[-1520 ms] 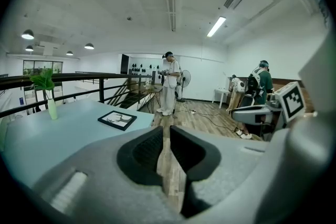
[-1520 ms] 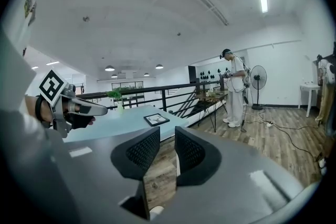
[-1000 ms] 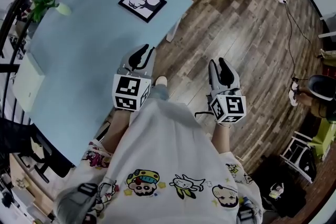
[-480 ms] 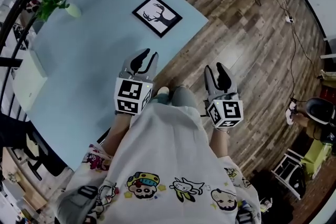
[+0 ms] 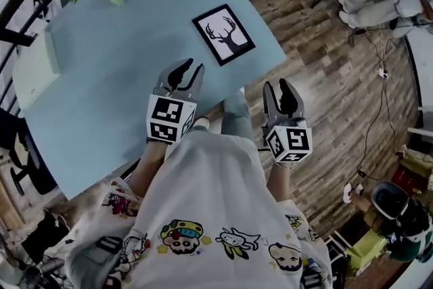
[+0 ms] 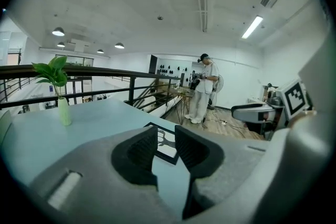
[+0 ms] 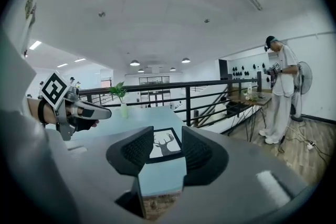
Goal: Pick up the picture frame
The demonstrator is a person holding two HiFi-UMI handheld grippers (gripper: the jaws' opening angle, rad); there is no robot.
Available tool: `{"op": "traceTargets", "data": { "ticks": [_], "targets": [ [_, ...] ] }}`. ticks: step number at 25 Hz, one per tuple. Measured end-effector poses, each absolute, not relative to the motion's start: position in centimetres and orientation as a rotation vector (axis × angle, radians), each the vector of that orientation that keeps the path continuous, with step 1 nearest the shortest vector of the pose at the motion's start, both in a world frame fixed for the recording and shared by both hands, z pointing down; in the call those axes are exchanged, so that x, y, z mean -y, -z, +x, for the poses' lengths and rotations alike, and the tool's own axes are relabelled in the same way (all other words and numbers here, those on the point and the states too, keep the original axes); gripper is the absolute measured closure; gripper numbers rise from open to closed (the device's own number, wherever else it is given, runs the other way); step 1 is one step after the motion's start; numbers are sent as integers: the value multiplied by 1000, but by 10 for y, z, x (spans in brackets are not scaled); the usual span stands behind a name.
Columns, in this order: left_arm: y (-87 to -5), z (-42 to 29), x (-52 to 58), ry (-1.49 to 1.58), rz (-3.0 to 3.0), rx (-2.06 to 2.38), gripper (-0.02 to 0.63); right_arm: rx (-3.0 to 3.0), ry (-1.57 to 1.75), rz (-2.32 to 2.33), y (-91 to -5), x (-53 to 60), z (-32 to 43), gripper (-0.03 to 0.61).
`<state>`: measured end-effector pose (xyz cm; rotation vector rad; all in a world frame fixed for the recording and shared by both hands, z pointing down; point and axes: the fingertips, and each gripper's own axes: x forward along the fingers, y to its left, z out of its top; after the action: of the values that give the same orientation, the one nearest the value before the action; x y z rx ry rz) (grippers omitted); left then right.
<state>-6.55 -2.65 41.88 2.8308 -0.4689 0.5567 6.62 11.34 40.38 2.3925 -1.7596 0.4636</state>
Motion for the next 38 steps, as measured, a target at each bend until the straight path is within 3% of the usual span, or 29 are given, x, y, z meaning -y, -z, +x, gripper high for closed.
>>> {"op": "traceTargets", "data": {
  "ticks": [23,38],
  "targets": [
    [-414,2,91,-434,2454,1337,517,2399,-448,1624,-409,45,190,403],
    [-428,-8,92,-469,2266,1509,517,2527,-537,1362,-427,91,181,402]
  ]
}}
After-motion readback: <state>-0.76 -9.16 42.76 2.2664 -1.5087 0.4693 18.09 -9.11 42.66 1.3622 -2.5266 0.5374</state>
